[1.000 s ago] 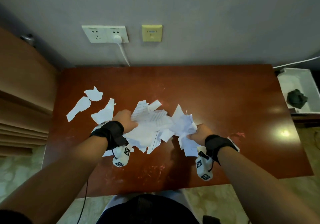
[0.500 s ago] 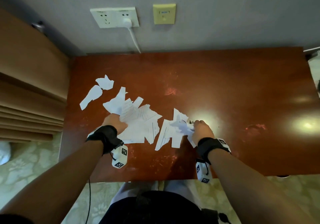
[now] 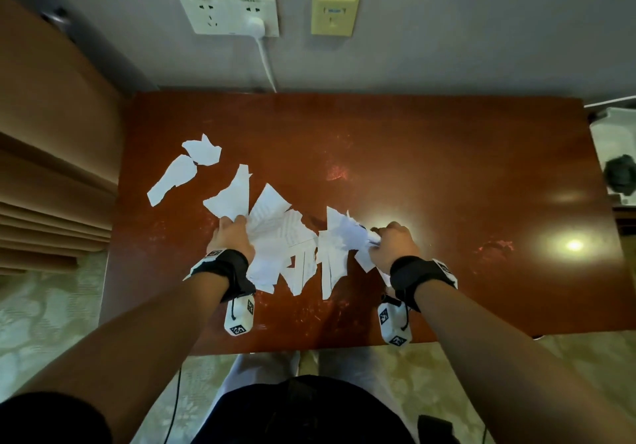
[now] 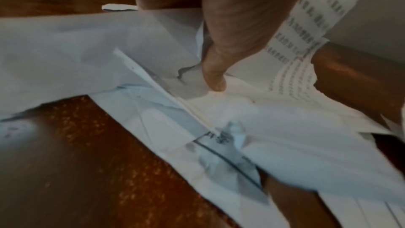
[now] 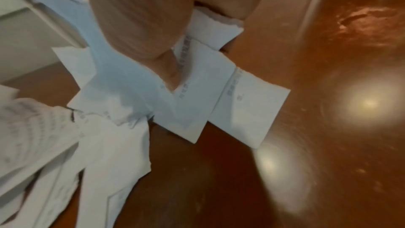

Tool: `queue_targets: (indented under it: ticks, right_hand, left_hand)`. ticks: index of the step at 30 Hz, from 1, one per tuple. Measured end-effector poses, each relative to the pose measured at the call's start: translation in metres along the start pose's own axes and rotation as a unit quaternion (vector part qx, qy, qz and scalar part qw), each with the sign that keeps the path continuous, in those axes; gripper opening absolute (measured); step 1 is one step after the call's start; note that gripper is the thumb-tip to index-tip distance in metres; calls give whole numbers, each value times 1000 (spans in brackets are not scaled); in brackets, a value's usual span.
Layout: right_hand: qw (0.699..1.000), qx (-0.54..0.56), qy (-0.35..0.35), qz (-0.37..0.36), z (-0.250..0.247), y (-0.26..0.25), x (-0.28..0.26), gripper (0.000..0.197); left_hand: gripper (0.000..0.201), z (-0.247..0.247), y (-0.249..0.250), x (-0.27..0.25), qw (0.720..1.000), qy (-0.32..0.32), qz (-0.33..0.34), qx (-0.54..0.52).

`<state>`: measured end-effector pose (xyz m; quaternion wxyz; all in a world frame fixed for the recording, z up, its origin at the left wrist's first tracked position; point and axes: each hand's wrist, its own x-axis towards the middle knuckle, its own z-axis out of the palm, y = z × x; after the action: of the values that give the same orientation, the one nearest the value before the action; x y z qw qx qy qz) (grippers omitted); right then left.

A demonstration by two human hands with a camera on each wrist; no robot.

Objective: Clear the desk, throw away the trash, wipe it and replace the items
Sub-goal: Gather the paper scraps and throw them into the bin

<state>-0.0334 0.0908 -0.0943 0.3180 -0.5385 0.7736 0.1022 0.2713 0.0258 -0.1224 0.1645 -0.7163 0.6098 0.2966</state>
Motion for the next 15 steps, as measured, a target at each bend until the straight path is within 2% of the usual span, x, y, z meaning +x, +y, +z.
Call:
queue_targets:
  ticks: [3, 6, 9, 12, 15]
  right_hand:
    - [998, -18, -16, -55, 1, -21, -2, 30]
    - [995, -13, -23, -95, 14, -49, 3, 35]
    - [993, -19, -43, -105, 34, -77, 8, 37]
    - [992, -30, -29, -120, 52, -95, 13, 41]
    - [993, -32, -8, -111, 62, -103, 17, 49]
  left_hand:
    - [66, 0, -1, 4, 1000, 2, 7, -10]
    - [70, 1, -3, 5, 1000, -11, 15, 6]
    - [59, 1, -5, 3, 998, -1, 33, 45]
    - [43, -2, -8, 2, 993, 43, 58, 89]
    - [38, -1, -11, 3, 989, 51, 89, 109]
